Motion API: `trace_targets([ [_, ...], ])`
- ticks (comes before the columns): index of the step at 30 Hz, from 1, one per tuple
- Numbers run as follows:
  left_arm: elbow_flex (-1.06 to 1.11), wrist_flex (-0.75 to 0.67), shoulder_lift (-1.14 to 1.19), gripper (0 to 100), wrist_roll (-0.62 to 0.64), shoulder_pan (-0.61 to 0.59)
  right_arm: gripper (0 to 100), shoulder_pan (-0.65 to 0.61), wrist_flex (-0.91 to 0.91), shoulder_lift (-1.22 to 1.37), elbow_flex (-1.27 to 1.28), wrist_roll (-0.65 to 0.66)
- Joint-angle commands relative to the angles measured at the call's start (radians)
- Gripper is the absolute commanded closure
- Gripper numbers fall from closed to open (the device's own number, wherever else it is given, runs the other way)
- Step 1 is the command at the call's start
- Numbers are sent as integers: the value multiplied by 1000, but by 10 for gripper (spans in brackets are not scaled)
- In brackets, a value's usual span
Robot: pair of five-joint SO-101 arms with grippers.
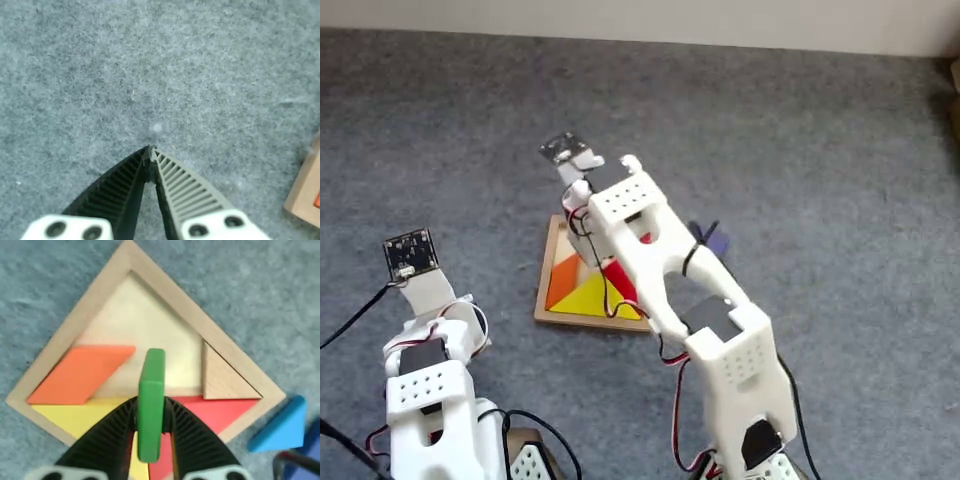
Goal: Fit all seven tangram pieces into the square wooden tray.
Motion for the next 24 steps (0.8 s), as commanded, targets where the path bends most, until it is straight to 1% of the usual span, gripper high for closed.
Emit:
trace_targets([
  [1,-30,-15,-15,993,-11,15,970,-15,-19,-70,-5,-11],
  [5,-30,-15,-15,993,-11,15,875,-15,-13,-68,-4,-11],
  [7,-30,-15,-15,993,-11,15,851,-15,2,-68,-2,-11],
  [14,-30,-15,-15,993,-11,15,848,-2,38,-73,-4,-11],
  [24,-30,-15,-15,993,-11,16,849,68,44,-76,-13,-8],
])
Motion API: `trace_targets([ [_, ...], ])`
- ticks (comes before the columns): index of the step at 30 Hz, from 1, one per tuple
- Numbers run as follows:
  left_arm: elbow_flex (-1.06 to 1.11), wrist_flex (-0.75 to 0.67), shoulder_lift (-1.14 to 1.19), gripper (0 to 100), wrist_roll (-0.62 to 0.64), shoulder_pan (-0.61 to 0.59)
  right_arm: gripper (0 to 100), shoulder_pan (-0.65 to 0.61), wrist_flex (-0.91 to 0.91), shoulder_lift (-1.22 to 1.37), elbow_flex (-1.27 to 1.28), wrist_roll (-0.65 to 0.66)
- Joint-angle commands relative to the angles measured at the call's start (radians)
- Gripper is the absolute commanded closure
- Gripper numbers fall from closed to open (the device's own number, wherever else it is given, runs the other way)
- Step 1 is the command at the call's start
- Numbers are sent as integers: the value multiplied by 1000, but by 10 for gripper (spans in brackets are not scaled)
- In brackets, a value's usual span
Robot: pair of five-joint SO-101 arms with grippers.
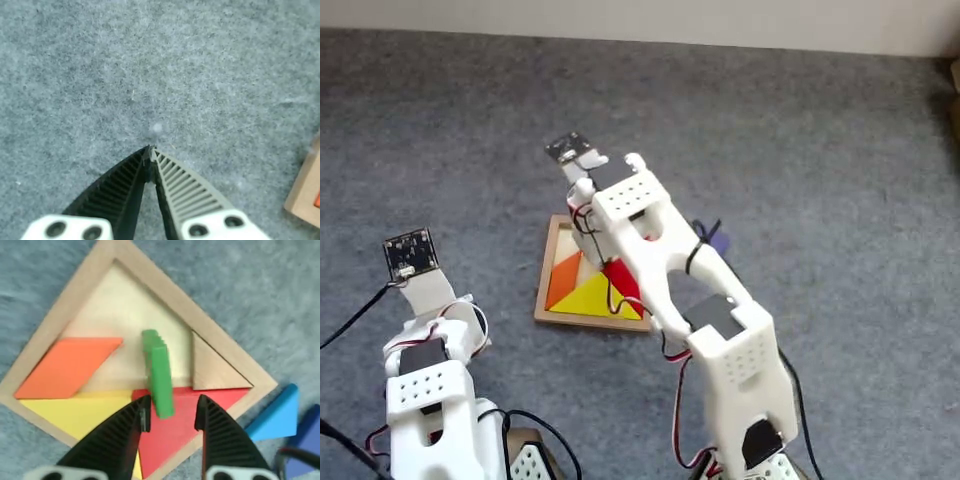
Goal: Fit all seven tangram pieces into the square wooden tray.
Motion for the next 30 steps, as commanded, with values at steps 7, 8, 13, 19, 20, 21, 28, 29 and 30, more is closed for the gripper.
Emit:
trace_targets([
  [7,-30,-15,-15,993,-11,18,849,30,13,-77,-13,-6],
  [8,-30,-15,-15,993,-11,18,849,33,16,-79,-13,-6],
  [13,-30,-15,-15,993,-11,18,849,94,87,-188,-10,-5],
  [19,-30,-15,-15,993,-11,19,849,199,45,-263,58,-5],
  [20,-30,-15,-15,993,-11,19,849,211,10,-255,81,-5],
  [21,-30,-15,-15,993,-11,19,849,220,-25,-245,102,-5],
  [28,-30,-15,-15,993,-11,16,849,297,-125,-142,194,-3],
  [29,-30,-15,-15,993,-11,16,849,303,-125,-125,194,-3],
  [30,-30,-15,-15,993,-11,16,849,306,-127,-105,194,-3],
])
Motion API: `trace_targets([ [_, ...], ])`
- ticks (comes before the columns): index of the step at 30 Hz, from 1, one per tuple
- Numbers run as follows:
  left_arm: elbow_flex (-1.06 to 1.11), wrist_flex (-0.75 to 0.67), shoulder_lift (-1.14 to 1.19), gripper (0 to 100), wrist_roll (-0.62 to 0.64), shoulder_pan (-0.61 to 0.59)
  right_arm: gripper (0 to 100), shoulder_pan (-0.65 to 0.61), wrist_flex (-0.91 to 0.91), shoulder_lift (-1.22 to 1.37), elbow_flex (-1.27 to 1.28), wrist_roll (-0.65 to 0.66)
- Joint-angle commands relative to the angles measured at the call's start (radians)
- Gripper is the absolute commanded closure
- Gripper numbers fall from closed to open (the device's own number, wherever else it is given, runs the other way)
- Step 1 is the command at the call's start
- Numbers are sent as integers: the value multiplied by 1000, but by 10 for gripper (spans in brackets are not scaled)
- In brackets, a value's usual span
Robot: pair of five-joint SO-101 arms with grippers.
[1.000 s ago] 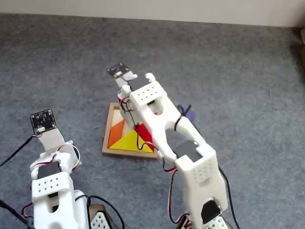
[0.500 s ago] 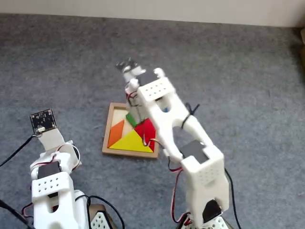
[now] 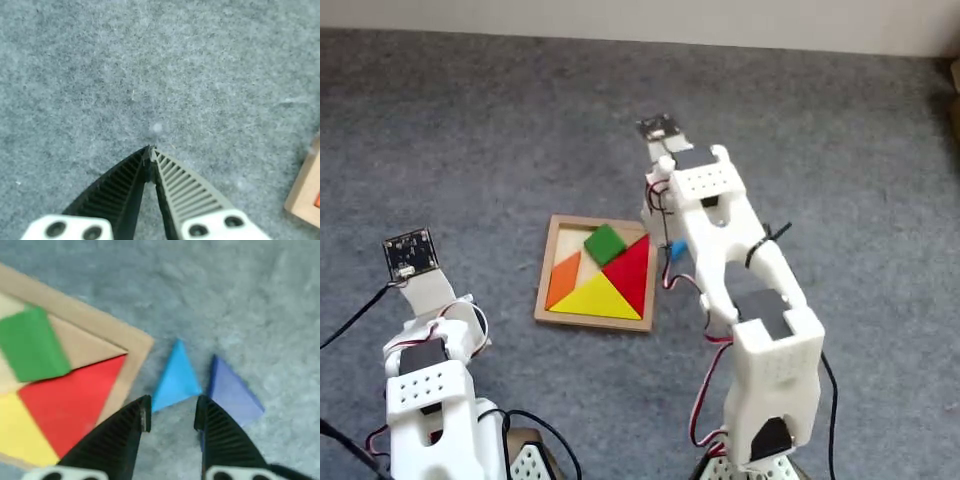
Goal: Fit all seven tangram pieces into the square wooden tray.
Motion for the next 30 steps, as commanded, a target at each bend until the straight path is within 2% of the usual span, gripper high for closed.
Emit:
trace_targets([
  [1,-30,-15,-15,993,-11,16,849,28,-30,21,-16,-3],
  [19,-30,-14,-15,993,-11,16,851,27,-117,81,-16,-3],
  [21,-30,-14,-15,993,-11,16,882,27,-117,76,-16,-3],
  [24,-30,-14,-15,993,-11,16,990,25,-111,76,-42,11],
  [30,-30,-14,-15,993,-11,18,994,27,36,73,-162,77],
])
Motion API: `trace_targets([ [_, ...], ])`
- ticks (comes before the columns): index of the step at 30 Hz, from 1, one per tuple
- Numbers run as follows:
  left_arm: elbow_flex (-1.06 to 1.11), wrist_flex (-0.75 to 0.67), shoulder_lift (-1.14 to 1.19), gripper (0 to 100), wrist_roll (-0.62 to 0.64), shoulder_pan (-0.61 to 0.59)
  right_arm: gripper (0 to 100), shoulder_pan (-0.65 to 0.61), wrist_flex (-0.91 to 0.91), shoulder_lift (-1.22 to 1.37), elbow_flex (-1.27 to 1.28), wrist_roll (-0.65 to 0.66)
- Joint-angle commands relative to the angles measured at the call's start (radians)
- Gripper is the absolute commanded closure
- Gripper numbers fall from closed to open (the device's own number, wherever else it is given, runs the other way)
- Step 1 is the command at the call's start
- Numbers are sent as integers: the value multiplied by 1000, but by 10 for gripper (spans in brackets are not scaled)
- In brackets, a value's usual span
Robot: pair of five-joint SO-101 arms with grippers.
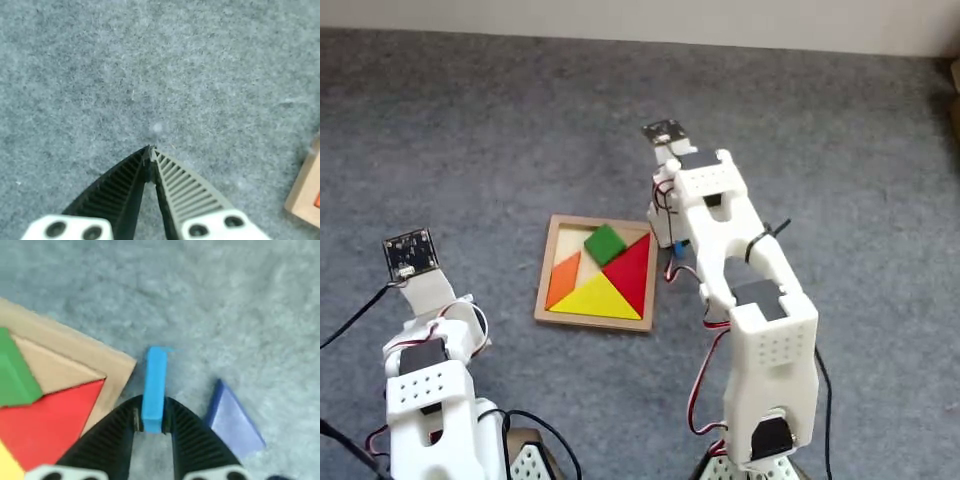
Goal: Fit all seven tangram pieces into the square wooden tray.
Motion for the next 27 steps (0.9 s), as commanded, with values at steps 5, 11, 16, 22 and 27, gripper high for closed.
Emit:
trace_targets([
  [5,-30,-14,-15,993,-11,19,994,-13,148,-133,-157,20],
  [11,-30,-15,-15,993,-11,21,994,-174,159,-335,-54,-46],
  [16,-30,-15,-15,993,-11,21,994,-292,16,-372,84,-127],
  [22,-30,-15,-15,993,-11,21,994,-364,-173,-372,232,-226],
  [27,-30,-15,-15,993,-11,21,992,-394,-231,-371,255,-258],
])
